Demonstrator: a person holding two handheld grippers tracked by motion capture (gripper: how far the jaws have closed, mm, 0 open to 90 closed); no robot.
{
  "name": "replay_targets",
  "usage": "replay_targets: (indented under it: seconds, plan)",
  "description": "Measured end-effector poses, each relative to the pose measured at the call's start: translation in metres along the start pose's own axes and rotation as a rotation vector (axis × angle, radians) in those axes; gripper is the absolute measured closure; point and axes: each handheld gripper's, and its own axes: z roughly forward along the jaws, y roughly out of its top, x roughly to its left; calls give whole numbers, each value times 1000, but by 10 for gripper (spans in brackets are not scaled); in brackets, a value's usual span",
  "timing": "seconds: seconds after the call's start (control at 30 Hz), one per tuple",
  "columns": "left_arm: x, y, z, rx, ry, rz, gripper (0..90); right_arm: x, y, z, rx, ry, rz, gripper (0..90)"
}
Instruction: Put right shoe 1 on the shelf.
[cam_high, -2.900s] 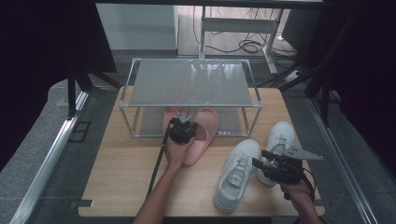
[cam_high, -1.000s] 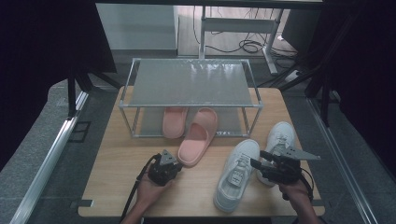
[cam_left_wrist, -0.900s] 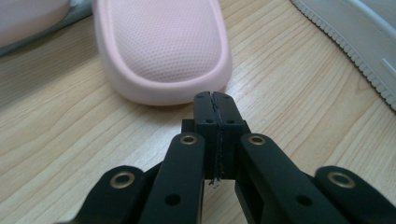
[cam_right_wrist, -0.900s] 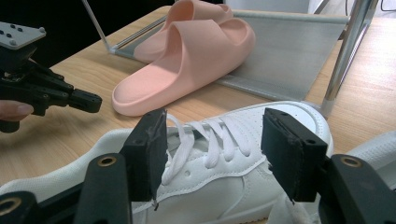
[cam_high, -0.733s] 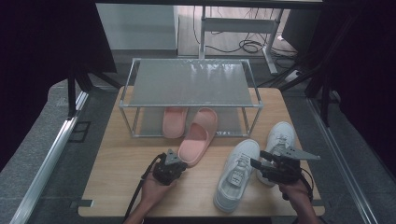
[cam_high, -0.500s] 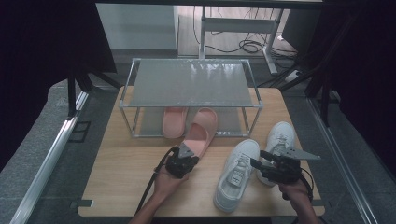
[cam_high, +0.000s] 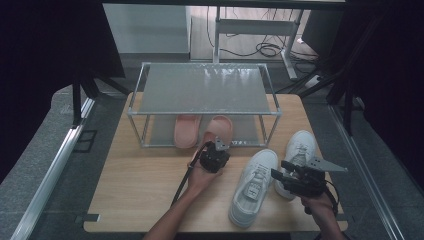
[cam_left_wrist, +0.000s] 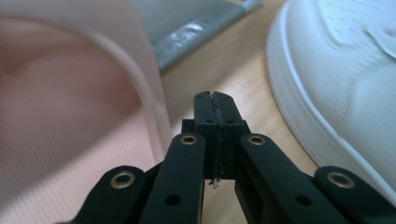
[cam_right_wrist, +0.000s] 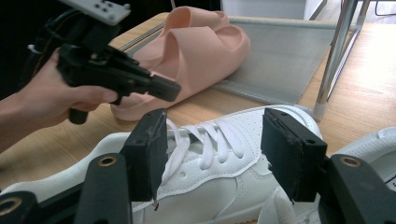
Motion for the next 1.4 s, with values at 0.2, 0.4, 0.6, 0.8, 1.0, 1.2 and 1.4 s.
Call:
replay_targets:
  seconds: [0.2,0.4,0.6,0.8,1.0,1.2,1.4]
  plan:
    - [0,12,18,24,80,-2,900,1,0,1,3,2,-3,413]
    - [2,16,24,46,118,3,900,0,0,0,0,2,-1,413]
    - [3,20,26,53,140,-2,900,0,0,0,0,3,-2,413]
    - [8,25,29,55,184,-30,900,0,0,0,-1,3,-3,414]
    - [16,28,29,56,197,-53,900,0,0,0,-4,2,-6,413]
    - [18,30,31,60,203,-71,900,0,0,0,-4,1,-3,414]
    - [18,30,30,59,199,-69,900,-1,-1,0,-2,0,-2,413]
